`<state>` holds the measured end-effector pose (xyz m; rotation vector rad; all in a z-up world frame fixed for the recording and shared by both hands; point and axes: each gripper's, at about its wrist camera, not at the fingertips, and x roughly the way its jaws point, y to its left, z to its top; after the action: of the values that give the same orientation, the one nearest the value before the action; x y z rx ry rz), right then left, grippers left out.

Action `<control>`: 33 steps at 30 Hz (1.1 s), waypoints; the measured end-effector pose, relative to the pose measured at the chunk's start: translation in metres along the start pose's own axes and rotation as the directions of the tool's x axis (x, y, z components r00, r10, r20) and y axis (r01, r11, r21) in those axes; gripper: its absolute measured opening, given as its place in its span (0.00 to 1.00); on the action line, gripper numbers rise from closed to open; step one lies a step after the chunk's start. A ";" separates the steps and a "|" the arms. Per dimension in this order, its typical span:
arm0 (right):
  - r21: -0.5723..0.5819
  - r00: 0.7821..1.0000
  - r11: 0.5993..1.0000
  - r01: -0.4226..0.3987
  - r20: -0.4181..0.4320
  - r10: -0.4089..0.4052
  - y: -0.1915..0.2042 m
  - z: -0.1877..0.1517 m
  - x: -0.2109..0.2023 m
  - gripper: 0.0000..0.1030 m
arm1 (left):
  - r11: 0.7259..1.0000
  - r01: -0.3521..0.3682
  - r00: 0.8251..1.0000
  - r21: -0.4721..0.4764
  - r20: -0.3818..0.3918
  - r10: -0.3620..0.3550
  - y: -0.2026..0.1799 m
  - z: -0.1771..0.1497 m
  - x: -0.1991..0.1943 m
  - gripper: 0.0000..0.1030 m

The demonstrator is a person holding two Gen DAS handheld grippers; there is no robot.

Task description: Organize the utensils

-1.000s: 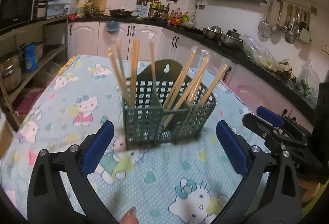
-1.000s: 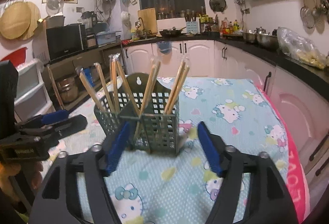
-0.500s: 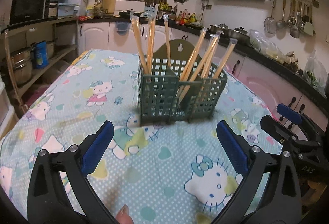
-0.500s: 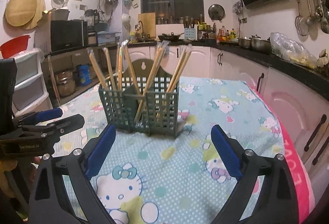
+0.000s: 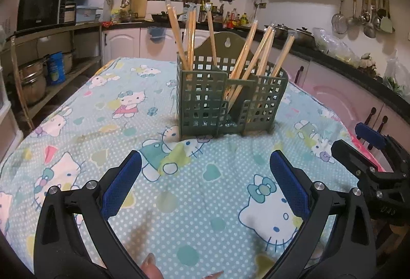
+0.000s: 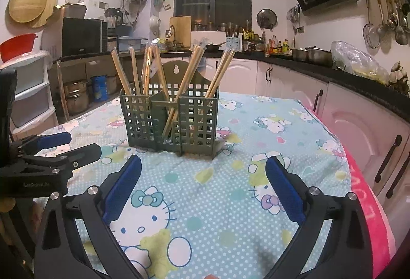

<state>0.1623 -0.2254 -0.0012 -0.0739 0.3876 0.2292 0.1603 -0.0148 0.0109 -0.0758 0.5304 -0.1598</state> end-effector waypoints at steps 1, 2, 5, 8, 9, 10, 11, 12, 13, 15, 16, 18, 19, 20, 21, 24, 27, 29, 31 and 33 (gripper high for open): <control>0.001 1.000 1.000 0.002 -0.001 -0.002 0.000 -0.001 0.000 0.93 | 1.000 -0.005 1.000 0.004 -0.002 0.005 0.000 -0.001 0.000 0.89; 0.003 1.000 1.000 0.004 -0.001 -0.004 0.000 -0.001 0.000 0.93 | 1.000 -0.010 1.000 0.006 -0.002 0.010 -0.001 -0.002 0.001 0.89; 0.009 1.000 1.000 0.012 0.002 -0.012 -0.001 -0.001 0.000 0.93 | 1.000 -0.020 1.000 0.011 0.002 0.020 -0.001 -0.002 -0.001 0.89; 0.014 1.000 1.000 0.015 -0.004 -0.015 -0.001 -0.002 0.001 0.93 | 1.000 -0.020 1.000 0.016 0.012 0.020 -0.002 -0.002 -0.003 0.89; 0.017 1.000 1.000 0.015 -0.008 -0.015 -0.001 -0.002 0.001 0.93 | 1.000 -0.023 1.000 0.017 0.014 0.023 -0.003 -0.003 -0.003 0.89; 0.020 1.000 1.000 0.017 -0.010 -0.016 -0.001 -0.003 0.002 0.93 | 1.000 -0.025 1.000 0.017 0.016 0.025 -0.003 -0.003 -0.004 0.89; 0.022 1.000 1.000 0.018 -0.011 -0.018 -0.002 -0.003 0.002 0.93 | 1.000 -0.025 1.000 0.017 0.018 0.024 -0.003 -0.003 -0.004 0.89; 0.024 1.000 1.000 0.019 -0.011 -0.018 -0.002 -0.003 0.002 0.93 | 1.000 -0.027 0.999 0.017 0.019 0.026 -0.003 -0.003 -0.004 0.89; 0.024 1.000 1.000 0.018 -0.011 -0.018 -0.002 -0.003 0.002 0.93 | 0.999 -0.029 0.999 0.015 0.020 0.029 -0.002 -0.003 -0.004 0.89; 0.021 1.000 1.000 0.017 -0.013 -0.017 -0.001 -0.003 0.002 0.94 | 0.999 -0.031 0.999 0.012 0.017 0.031 -0.001 -0.003 -0.003 0.89; 0.018 1.000 1.000 0.018 -0.017 -0.017 -0.001 -0.003 0.003 0.94 | 0.999 -0.035 0.999 0.012 0.015 0.035 -0.001 -0.003 -0.003 0.89; 0.012 1.000 1.000 0.020 -0.025 -0.019 0.000 -0.003 0.004 0.94 | 0.999 -0.038 0.999 0.009 0.017 0.038 -0.001 -0.003 -0.004 0.89; 0.009 1.000 1.000 0.020 -0.025 -0.019 0.001 -0.004 0.003 0.94 | 0.999 -0.037 0.999 0.008 0.019 0.037 -0.001 -0.003 -0.005 0.89; 0.007 1.000 1.000 0.020 -0.024 -0.020 0.001 -0.004 0.003 0.94 | 0.999 -0.039 0.999 0.009 0.018 0.039 -0.001 -0.003 -0.004 0.89; 0.007 0.999 1.000 0.020 -0.025 -0.020 0.001 -0.004 0.003 0.94 | 0.999 -0.040 0.999 0.009 0.017 0.040 -0.001 -0.003 -0.004 0.89; 0.009 0.999 1.000 0.019 -0.028 -0.018 0.001 -0.004 0.004 0.94 | 0.999 -0.042 0.999 0.011 0.015 0.041 -0.001 -0.003 -0.005 0.89; 0.009 0.999 1.000 0.021 -0.031 -0.020 0.001 -0.004 0.005 0.94 | 0.999 -0.041 0.999 0.010 0.015 0.041 -0.001 -0.003 -0.005 0.89; 0.007 0.999 1.000 0.020 -0.031 -0.020 0.001 -0.004 0.005 0.94 | 0.999 -0.044 0.999 0.008 0.015 0.044 -0.001 -0.003 -0.005 0.89; 0.008 0.999 1.000 0.020 -0.031 -0.020 0.001 -0.004 0.005 0.94 | 0.999 -0.046 0.999 0.005 0.015 0.046 0.000 -0.003 -0.006 0.89; 0.009 0.999 1.000 0.021 -0.032 -0.020 0.001 -0.004 0.005 0.94 | 0.999 -0.045 0.999 0.004 0.014 0.045 0.000 -0.003 -0.006 0.89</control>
<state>0.1653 -0.2240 -0.0070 -0.0722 0.4192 0.2063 0.1539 -0.0141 0.0113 -0.0604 0.5176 -0.1168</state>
